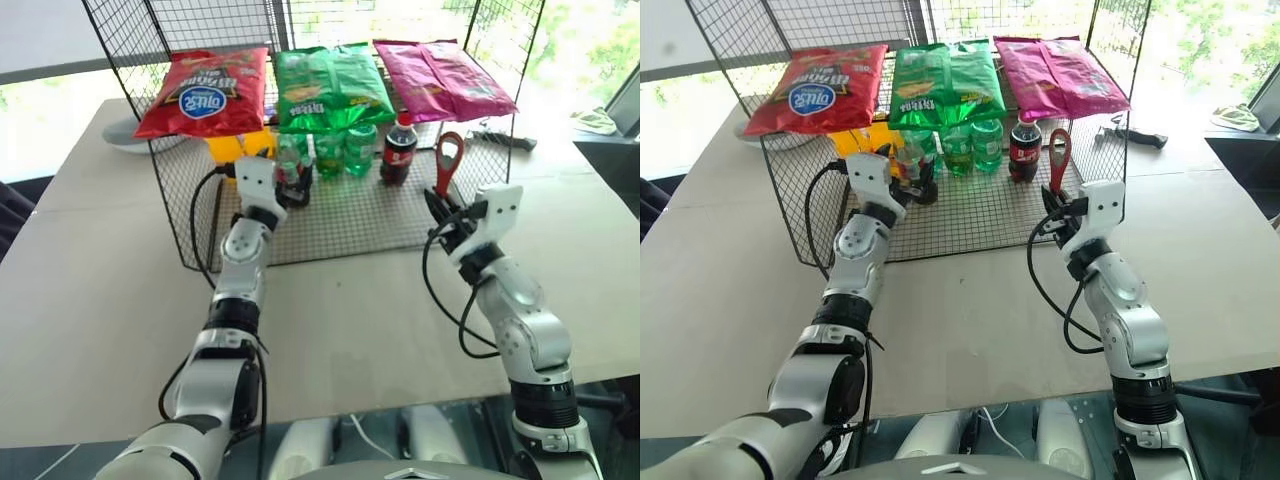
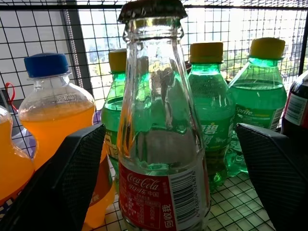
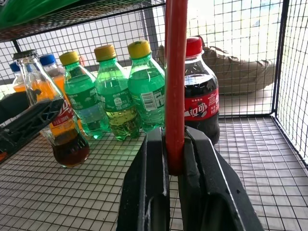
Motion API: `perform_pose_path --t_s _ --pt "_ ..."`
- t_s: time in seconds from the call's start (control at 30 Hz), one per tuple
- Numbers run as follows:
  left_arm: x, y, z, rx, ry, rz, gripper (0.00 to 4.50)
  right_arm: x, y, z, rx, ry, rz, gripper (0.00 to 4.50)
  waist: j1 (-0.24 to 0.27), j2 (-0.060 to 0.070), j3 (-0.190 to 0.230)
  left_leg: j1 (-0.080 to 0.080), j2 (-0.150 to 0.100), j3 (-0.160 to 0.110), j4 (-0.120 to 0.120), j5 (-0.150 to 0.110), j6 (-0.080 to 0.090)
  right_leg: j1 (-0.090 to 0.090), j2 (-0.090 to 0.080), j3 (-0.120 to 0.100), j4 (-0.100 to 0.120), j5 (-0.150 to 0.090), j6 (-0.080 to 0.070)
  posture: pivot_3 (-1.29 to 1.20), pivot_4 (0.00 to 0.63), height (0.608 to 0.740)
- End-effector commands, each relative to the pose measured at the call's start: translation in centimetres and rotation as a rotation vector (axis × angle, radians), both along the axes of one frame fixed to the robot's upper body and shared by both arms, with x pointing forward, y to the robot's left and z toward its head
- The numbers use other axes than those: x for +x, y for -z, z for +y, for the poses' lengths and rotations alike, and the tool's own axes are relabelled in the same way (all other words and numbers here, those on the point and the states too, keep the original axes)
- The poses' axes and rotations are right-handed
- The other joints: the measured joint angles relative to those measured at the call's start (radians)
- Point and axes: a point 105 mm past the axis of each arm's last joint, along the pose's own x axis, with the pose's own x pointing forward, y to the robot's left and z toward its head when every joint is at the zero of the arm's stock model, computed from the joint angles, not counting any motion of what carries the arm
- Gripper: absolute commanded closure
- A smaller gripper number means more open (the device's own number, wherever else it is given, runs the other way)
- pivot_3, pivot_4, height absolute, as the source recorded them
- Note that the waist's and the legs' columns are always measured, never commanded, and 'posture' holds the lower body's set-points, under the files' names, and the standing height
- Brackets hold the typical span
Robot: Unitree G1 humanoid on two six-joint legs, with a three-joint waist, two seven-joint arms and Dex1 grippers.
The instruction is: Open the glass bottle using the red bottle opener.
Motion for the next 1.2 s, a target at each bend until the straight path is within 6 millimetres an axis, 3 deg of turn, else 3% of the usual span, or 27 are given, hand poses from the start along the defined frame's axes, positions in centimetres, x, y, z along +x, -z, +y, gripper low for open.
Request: perform_pose_path --t_s 0.03,0.4,0.43,0.47,0.53,0.57,0.9,1.07,1.2 --pt "1.4 -1.4 0.2 0.013 -0.056 -0.016 0.03 -0.3 -1.5 0.0 0.010 0.000 -0.070 4.50 0.002 0.000 0.000 0.000 -0.001 0.000 0.000 0.000 0.000 0.000 0.000 0.000 0.000 0.000 0.000 0.00 0.150 0.740" --pt "2.9 -1.0 -1.4 0.011 -0.012 0.060 0.03 -0.3 -1.4 -0.2 0.012 0.011 -0.075 4.50 0.000 0.000 0.000 -0.001 -0.001 -0.001 0.001 0.000 0.000 -0.002 0.000 -0.001 0.001 0.000 0.000 0.00 0.150 0.740" --pt "2.9 -1.0 -1.3 0.005 -0.011 0.058 0.57 -0.3 -1.4 -0.2 0.012 0.012 -0.076 4.50 0.000 0.000 0.000 -0.001 -0.001 -0.001 0.001 0.000 0.000 -0.002 0.000 -0.001 0.001 0.000 0.000 0.00 0.150 0.740" --pt "2.9 -1.0 -1.3 0.004 -0.011 0.056 0.73 -0.3 -1.4 -0.2 0.012 0.014 -0.077 4.50 0.000 0.000 0.000 -0.001 -0.001 -0.001 0.001 0.000 0.000 -0.002 0.000 -0.001 0.001 0.000 0.000 0.00 0.150 0.740" --pt "2.9 -1.0 -1.3 0.002 -0.010 0.052 1.72 -0.3 -1.4 -0.3 0.012 0.017 -0.078 4.50 0.000 -0.001 0.000 -0.001 -0.001 -0.001 0.001 0.000 0.000 -0.002 0.000 -0.001 0.002 0.000 0.000 0.00 0.150 0.740" --pt "2.9 -1.0 -1.2 0.003 -0.011 0.050 1.84 -0.3 -1.4 -0.3 0.012 0.017 -0.078 4.50 0.000 0.000 0.000 -0.001 -0.001 -0.001 0.001 0.000 0.000 -0.002 0.000 -0.001 0.002 0.000 0.000 0.00 0.150 0.740" --pt "2.2 -1.2 -1.2 -0.025 0.034 0.029 1.81 -0.2 -1.2 -0.1 0.011 0.013 -0.074 4.50 -0.002 0.000 0.000 -0.001 -0.001 -0.001 0.001 0.000 0.000 -0.002 0.000 -0.001 0.002 0.000 0.000 0.00 0.150 0.740" --pt "0.3 -2.1 -3.3 -0.023 0.233 -0.019 1.81 0.0 -1.3 -0.1 0.011 0.011 -0.076 4.50 -0.002 0.000 0.000 -0.002 0.000 -0.001 0.001 0.000 0.000 -0.003 -0.001 -0.001 0.002 0.000 0.000 0.00 0.150 0.740" --pt "-2.5 -2.3 -5.4 0.050 0.394 -0.041 1.81 0.0 -1.2 -0.1 0.012 0.009 -0.077 4.50 -0.005 0.000 0.000 -0.004 0.000 -0.001 0.001 0.000 0.000 -0.004 -0.001 0.000 0.002 0.000 0.000 0.00 0.150 0.740"
